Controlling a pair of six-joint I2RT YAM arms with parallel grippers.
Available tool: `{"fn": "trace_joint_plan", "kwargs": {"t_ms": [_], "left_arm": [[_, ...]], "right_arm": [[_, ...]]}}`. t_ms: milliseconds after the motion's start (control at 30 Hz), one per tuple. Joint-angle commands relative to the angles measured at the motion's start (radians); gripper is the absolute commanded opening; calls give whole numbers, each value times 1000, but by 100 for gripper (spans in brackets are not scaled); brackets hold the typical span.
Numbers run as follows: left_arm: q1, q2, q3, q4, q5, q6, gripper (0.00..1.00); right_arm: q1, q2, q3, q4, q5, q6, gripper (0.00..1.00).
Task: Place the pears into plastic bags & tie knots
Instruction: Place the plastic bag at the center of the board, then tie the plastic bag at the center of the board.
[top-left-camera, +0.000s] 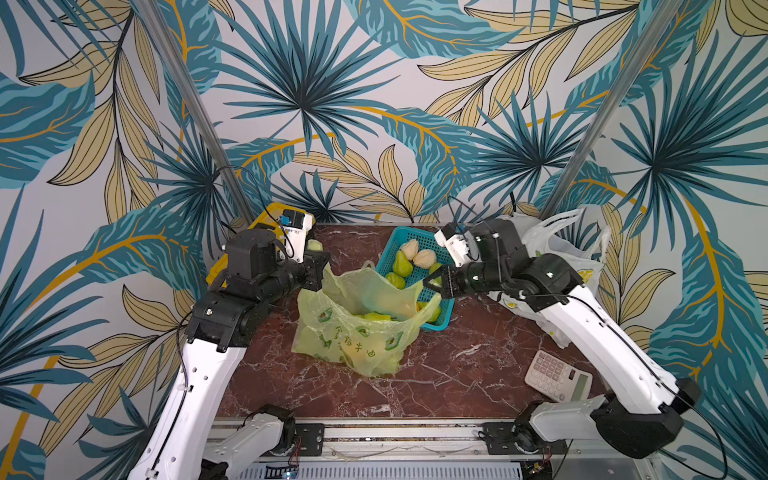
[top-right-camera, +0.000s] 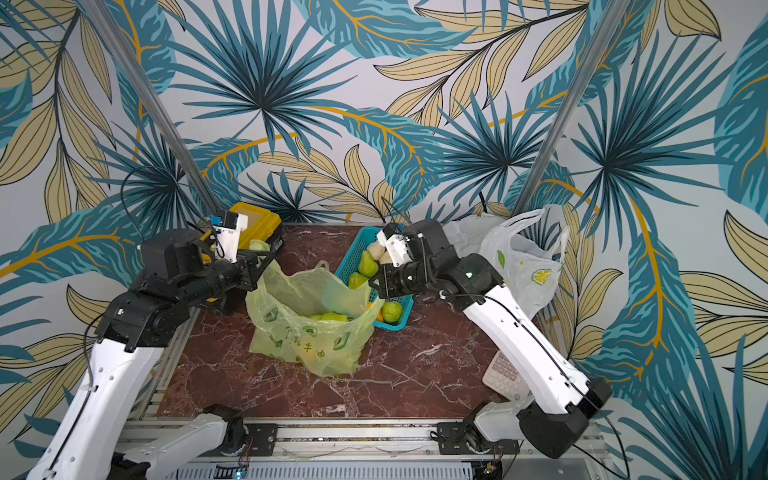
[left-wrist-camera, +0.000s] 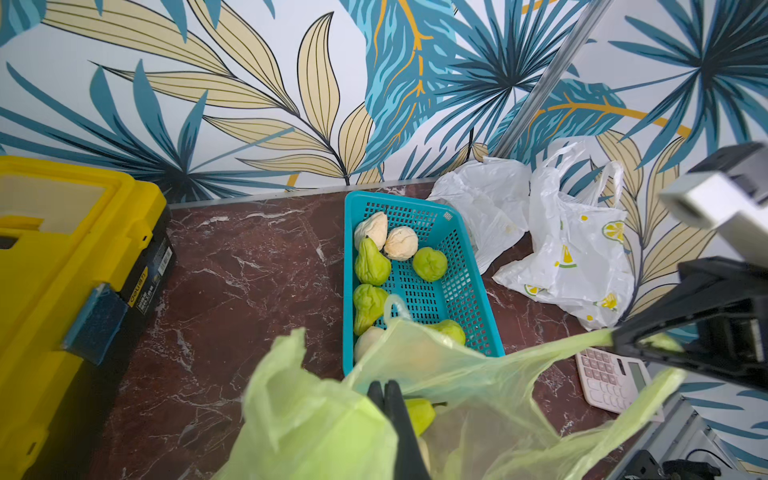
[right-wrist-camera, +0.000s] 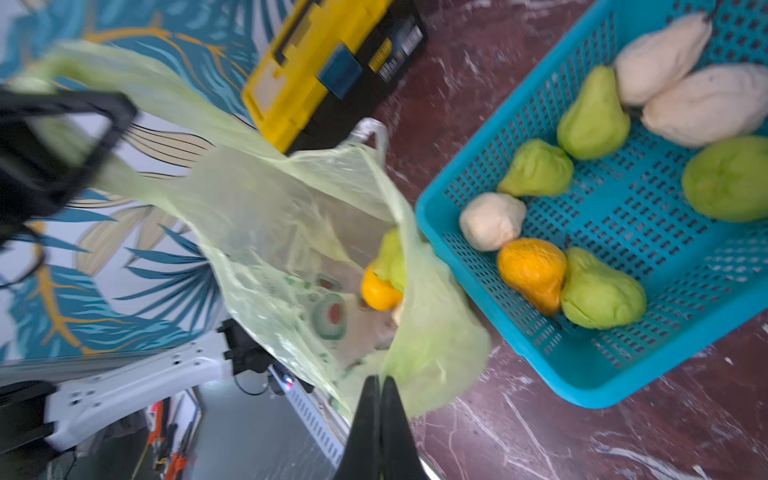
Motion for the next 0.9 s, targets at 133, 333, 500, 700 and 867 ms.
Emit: {"fn": "trace_joint_plan", "kwargs": {"t_ms": [133, 333, 500, 700, 867], "left_arm": [[-242, -41, 13, -3, -146, -134, 0], [-301, 36, -118, 186, -140, -127, 0], [-300, 81, -80, 188, -150, -67, 0], [-300, 97, -83, 188, -196, -37, 0], [-299, 106, -77, 213, -210, -24, 0]], "right_arm": [[-14, 23, 170, -173, 22, 10, 1], [-74, 88, 142, -277, 324, -50, 9], [-63, 61, 216, -342, 441, -94, 47], [142, 18, 157, -225, 450, -81, 80], [274, 2, -67, 101, 484, -82, 91]]}}
